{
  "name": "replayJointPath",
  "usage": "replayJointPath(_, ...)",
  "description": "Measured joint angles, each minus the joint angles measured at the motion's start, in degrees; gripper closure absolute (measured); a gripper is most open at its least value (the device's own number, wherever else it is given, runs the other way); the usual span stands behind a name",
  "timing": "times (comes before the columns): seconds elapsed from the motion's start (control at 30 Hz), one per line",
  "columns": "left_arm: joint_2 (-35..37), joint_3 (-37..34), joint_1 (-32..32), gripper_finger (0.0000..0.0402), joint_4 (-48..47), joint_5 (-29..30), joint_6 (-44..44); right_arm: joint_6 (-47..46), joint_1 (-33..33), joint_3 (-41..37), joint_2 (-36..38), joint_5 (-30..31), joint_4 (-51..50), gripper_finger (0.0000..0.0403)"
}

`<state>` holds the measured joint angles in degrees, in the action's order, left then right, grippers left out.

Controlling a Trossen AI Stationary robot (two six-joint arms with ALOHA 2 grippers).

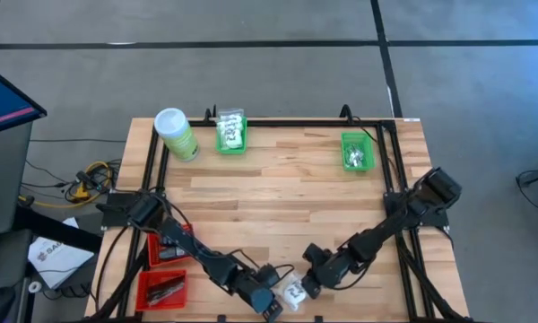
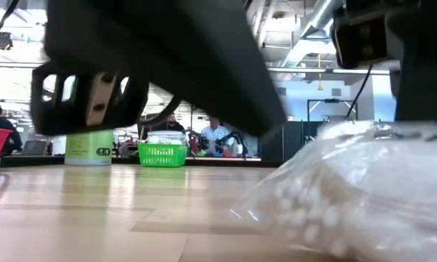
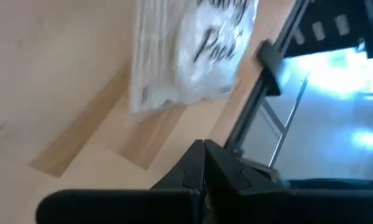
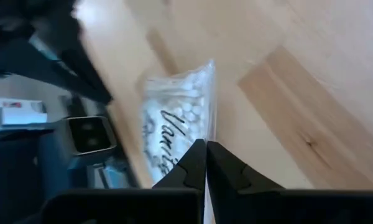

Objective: Pick & Place Travel size toiletries
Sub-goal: Put the white vanity pack into the top left green basket

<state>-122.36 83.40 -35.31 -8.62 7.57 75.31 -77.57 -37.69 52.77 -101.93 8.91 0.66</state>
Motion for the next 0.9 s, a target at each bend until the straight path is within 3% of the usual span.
replayJointPath(0.27,4.5,0.0,0.0,0.0402,0.1,7.5,-0.3,2.7,-0.1,0.1,6.4,-1.3,-3.4,0.0403)
replayJointPath(0.47,10.1,0.0,1.5,0.0402,0.1,12.3,-6.4,3.5,0.3,0.2,10.7,-1.6,-7.3,0.0403)
replayJointPath(0.7,15.5,0.0,5.9,0.0402,0.0,13.5,-14.7,5.7,2.4,0.2,14.6,-2.3,-11.0,0.0403)
replayJointPath(0.9,18.3,0.0,10.0,0.0402,-5.1,13.5,-19.9,9.6,7.8,0.3,15.7,-7.1,-11.6,0.0403)
